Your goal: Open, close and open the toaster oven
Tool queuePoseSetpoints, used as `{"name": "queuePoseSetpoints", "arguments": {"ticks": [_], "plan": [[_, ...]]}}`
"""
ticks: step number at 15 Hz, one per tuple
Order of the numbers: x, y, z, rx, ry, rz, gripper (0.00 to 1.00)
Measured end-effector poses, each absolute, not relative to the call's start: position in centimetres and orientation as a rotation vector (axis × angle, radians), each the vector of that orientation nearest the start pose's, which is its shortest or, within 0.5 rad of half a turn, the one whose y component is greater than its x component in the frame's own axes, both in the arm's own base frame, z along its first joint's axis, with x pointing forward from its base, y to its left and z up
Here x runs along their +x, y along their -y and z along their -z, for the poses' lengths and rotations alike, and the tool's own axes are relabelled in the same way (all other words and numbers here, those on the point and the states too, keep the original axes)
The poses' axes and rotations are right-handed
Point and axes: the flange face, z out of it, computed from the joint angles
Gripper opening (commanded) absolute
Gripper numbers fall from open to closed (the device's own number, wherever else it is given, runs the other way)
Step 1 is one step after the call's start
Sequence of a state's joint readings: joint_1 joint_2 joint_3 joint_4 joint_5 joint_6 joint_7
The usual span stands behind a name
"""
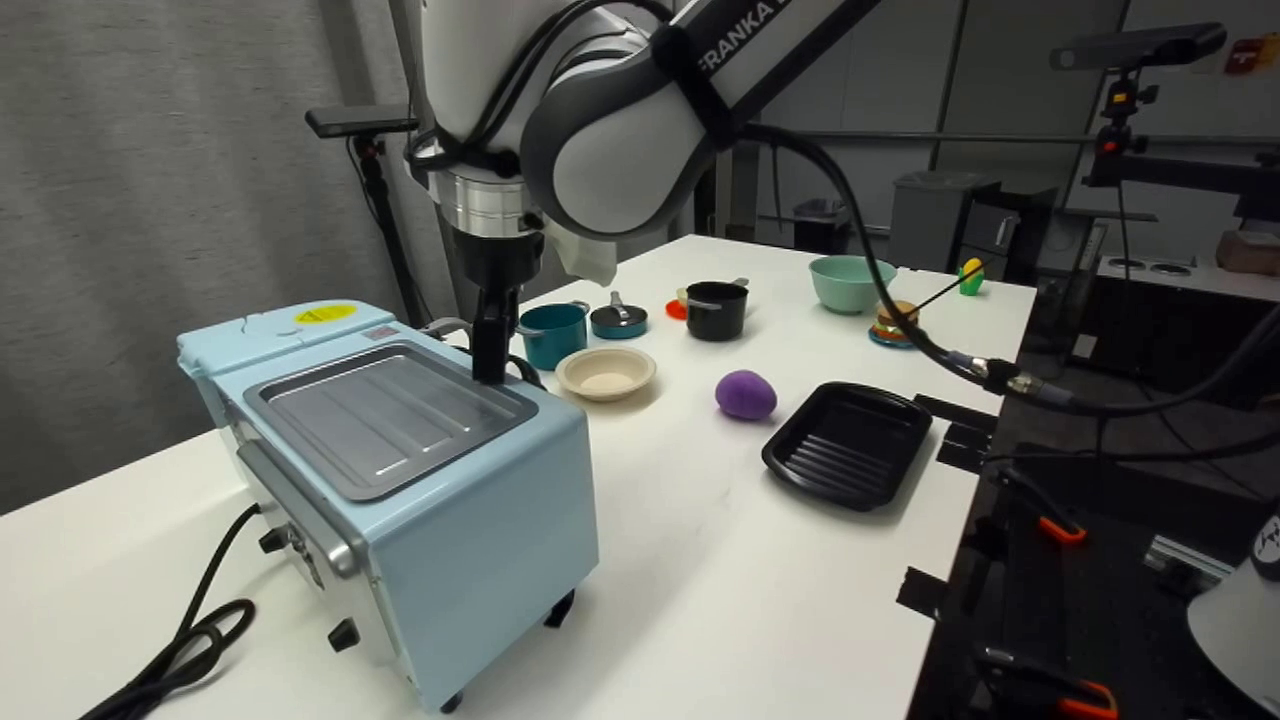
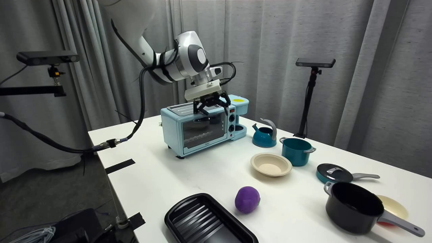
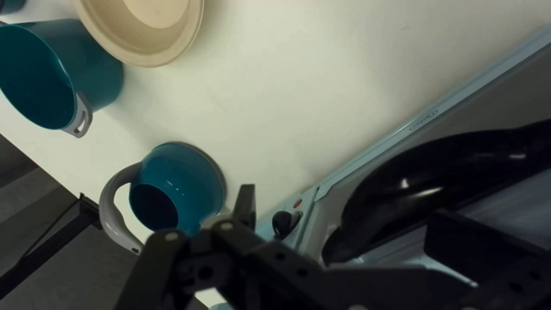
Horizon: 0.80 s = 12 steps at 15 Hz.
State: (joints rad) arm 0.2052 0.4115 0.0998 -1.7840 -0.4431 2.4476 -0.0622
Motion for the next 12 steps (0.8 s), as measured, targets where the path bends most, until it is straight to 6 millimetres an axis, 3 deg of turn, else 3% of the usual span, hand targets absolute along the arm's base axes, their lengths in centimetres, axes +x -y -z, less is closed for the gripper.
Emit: {"name": "queuePoseSetpoints", "arguments": {"ticks": [5, 12], "plan": [[64.9, -16.8, -34.6, -3.217, 1.029, 0.458, 1.00], [64.8, -15.2, -33.7, -3.236, 0.998, 0.420, 1.00]]}}
